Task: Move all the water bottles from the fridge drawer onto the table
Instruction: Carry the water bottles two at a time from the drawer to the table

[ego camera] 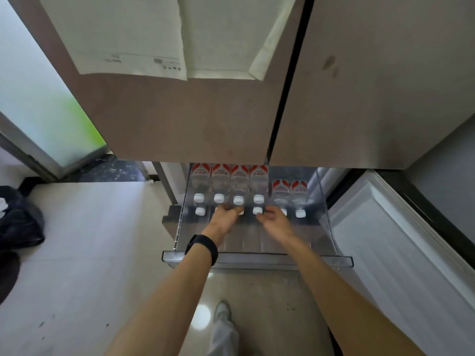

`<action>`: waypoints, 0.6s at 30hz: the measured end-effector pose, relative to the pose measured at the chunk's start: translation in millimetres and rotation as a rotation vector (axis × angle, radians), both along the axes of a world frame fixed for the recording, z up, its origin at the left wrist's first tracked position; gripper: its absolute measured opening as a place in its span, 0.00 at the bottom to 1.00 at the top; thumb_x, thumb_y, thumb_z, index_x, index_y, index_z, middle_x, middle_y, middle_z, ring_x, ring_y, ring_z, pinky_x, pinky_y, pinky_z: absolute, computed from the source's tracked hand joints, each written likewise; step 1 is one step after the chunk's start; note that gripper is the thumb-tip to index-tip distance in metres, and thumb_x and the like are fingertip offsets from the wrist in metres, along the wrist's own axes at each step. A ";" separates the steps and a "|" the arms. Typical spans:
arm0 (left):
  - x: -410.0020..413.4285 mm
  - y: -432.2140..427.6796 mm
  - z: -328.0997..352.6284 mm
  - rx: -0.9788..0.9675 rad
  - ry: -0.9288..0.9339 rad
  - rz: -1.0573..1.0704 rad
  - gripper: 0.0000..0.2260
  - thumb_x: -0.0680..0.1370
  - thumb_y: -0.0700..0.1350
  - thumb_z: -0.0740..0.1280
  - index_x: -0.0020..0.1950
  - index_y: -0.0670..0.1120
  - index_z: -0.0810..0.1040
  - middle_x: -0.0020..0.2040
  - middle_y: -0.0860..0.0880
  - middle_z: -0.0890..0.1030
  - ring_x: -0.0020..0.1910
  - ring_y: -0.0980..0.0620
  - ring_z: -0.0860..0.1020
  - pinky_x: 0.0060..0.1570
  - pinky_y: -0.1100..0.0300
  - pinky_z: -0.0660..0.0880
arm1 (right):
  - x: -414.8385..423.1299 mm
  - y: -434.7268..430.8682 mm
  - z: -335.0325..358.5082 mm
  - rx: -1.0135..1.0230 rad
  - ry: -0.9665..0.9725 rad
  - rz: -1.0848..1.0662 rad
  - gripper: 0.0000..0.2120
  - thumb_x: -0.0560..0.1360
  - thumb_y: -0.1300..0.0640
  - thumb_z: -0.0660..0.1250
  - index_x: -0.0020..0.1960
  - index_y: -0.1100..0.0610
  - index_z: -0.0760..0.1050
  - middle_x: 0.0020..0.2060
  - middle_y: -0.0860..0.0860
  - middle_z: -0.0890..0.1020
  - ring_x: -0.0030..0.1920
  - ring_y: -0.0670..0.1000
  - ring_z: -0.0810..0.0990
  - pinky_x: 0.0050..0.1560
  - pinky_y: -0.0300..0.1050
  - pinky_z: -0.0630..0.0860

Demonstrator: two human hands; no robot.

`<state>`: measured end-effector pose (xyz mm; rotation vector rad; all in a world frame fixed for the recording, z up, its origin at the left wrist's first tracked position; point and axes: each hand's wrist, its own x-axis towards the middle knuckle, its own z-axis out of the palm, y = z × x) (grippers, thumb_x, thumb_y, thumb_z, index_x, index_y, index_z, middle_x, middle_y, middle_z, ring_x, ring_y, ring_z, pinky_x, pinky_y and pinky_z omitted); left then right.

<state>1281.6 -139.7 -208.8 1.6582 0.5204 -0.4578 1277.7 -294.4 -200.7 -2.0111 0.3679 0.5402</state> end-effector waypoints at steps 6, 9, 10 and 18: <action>42.3 -3.8 -20.6 -0.290 0.165 0.121 0.14 0.82 0.47 0.61 0.65 0.46 0.78 0.60 0.43 0.82 0.54 0.46 0.78 0.54 0.51 0.79 | 42.3 12.9 -27.8 0.286 0.180 -0.294 0.10 0.81 0.58 0.64 0.62 0.56 0.72 0.55 0.54 0.79 0.61 0.58 0.78 0.64 0.55 0.75; 59.5 -6.7 -17.5 -0.339 0.172 0.161 0.14 0.82 0.48 0.60 0.65 0.46 0.77 0.60 0.45 0.81 0.56 0.45 0.78 0.53 0.50 0.78 | 63.9 16.4 -29.4 0.442 0.232 -0.383 0.08 0.83 0.56 0.61 0.62 0.53 0.73 0.59 0.52 0.78 0.62 0.55 0.78 0.66 0.56 0.75; 63.2 -7.4 -16.3 -0.362 0.185 0.177 0.15 0.83 0.50 0.59 0.65 0.46 0.77 0.60 0.46 0.81 0.56 0.46 0.78 0.49 0.53 0.77 | 69.6 17.4 -27.9 0.478 0.242 -0.407 0.11 0.83 0.55 0.60 0.64 0.53 0.73 0.61 0.51 0.78 0.61 0.54 0.78 0.65 0.56 0.75; 53.0 -11.9 -15.6 -0.130 0.104 0.061 0.43 0.71 0.79 0.54 0.69 0.46 0.74 0.61 0.48 0.81 0.57 0.48 0.80 0.56 0.50 0.79 | 57.8 2.4 -18.3 0.414 0.217 -0.384 0.18 0.83 0.48 0.61 0.62 0.62 0.75 0.43 0.55 0.80 0.38 0.49 0.78 0.38 0.43 0.78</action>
